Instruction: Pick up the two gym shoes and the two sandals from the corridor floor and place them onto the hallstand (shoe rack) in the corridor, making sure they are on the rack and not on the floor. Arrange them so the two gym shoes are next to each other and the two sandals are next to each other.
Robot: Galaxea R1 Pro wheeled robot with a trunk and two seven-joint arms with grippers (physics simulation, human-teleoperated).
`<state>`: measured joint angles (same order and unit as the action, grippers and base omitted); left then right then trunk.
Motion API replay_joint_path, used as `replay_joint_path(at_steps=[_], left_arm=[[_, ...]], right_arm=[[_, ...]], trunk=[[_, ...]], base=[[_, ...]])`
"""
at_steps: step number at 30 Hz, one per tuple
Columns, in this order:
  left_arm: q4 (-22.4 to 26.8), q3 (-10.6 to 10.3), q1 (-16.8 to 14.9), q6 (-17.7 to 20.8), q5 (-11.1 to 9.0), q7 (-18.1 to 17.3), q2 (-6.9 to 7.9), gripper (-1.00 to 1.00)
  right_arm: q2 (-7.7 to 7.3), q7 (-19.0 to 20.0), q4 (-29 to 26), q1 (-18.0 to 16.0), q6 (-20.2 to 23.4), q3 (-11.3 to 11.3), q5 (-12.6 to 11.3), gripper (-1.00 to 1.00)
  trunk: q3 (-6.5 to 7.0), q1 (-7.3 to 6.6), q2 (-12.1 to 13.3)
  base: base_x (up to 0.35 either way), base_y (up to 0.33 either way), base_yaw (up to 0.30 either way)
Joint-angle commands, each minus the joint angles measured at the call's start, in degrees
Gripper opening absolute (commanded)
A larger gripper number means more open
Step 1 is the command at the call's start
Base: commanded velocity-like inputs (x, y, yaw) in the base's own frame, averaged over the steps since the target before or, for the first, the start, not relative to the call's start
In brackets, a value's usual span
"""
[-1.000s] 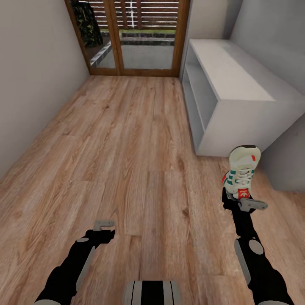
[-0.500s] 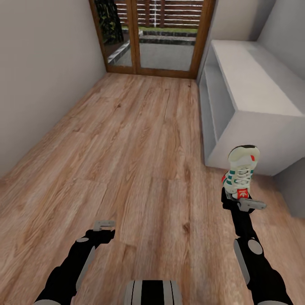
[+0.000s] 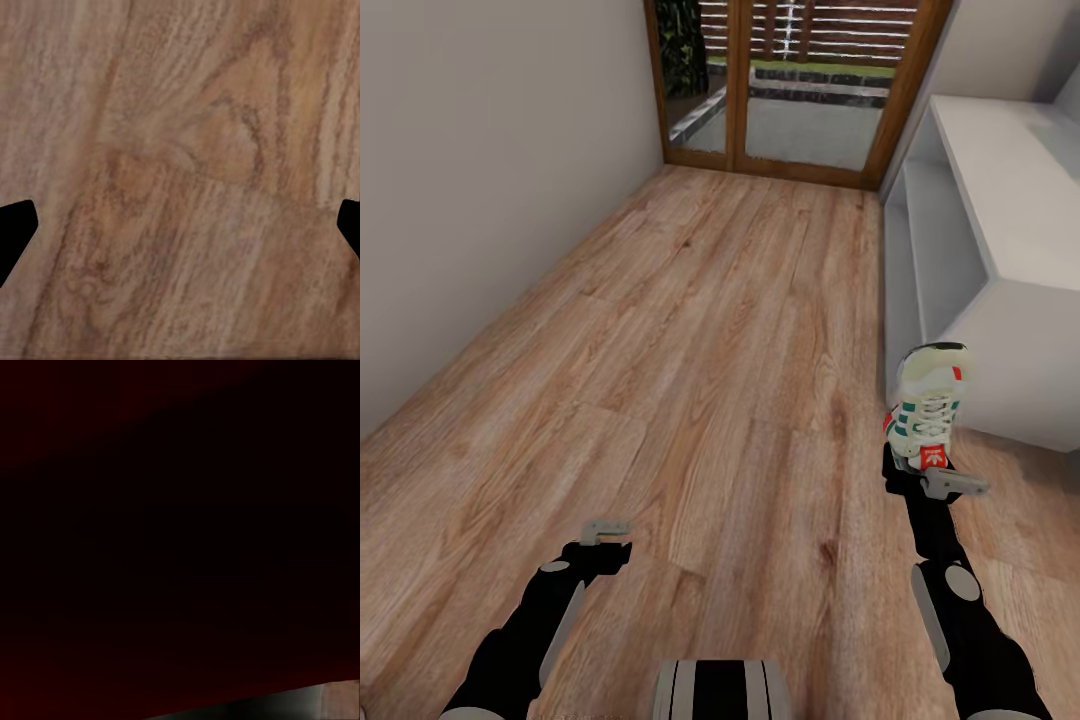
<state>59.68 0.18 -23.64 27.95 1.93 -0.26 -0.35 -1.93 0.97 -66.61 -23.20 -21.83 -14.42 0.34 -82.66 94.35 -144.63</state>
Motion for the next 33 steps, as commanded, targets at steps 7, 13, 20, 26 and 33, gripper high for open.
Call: replay_joint_path(at_steps=[7, 13, 20, 26, 33], left_arm=[[0.00, 0.00, 0.00, -0.01, 0.02, -0.02, 0.00, 1.00], [0.00, 0.00, 0.00, 0.00, 0.14, 0.00, 0.00, 1.00], [0.00, -0.02, 0.00, 0.00, 0.17, 0.00, 0.00, 1.00], [0.00, 0.00, 0.00, 0.00, 0.12, 0.00, 0.00, 1.00], [0.00, 0.00, 0.00, 0.00, 0.11, 0.00, 0.00, 1.00]], right_arm=[[0.00, -0.01, -0.01, 0.00, 0.01, 0.00, -0.07, -1.00], [0.00, -0.01, -0.01, 0.00, -0.03, 0.00, -0.08, -1.00], [0.00, -0.01, -0.01, 0.00, 0.00, 0.00, 0.02, -1.00], [0.00, -0.05, -0.01, 0.00, 0.01, 0.00, 0.09, -1.00], [0.00, -0.09, -0.01, 0.00, -0.02, 0.00, -0.08, -1.00]], trunk=[[-0.21, 0.00, 0.00], [-0.39, 0.00, 0.00], [-0.60, 0.00, 0.00], [-0.75, 0.00, 0.00], [-0.77, 0.00, 0.00]], base=[[0.000, 0.000, 0.283], [0.000, 0.000, 0.283], [0.000, 0.000, 0.283], [0.000, 0.000, 0.286], [0.000, 0.000, 0.298]])
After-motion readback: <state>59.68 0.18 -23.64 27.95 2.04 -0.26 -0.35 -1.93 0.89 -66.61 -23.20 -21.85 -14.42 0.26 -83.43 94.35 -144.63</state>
